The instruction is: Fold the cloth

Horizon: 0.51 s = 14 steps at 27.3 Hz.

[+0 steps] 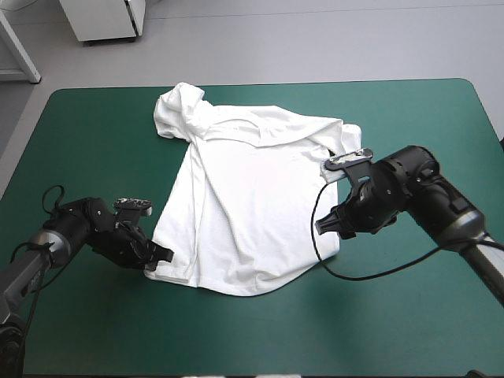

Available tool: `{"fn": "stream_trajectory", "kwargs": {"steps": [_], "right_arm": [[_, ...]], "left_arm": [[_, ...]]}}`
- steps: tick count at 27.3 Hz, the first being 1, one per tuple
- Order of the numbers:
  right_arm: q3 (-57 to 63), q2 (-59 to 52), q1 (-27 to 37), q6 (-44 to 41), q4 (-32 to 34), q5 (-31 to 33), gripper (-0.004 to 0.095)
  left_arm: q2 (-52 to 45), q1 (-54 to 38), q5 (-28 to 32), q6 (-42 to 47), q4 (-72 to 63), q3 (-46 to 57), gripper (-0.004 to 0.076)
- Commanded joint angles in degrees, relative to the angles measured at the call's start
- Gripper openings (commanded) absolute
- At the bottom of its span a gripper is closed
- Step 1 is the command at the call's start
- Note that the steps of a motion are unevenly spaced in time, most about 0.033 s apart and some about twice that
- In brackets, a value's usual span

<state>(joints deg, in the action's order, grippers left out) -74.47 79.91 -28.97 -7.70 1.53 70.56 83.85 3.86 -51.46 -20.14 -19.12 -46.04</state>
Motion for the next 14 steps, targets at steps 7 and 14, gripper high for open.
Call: {"fn": "stream_trajectory", "kwargs": {"steps": [7,14], "right_arm": [[-0.37,10.17,-0.07,0.34,-2.96,-5.08,0.0536],[-0.22,15.99,-0.07,0.74,-6.85,-6.11,0.0535]], "left_arm": [[0.46,0.96,0.21,-0.63,-3.14,0.37,-0.0009],[0.46,0.96,0.21,-0.90,-3.14,0.37,-0.0009]]}}
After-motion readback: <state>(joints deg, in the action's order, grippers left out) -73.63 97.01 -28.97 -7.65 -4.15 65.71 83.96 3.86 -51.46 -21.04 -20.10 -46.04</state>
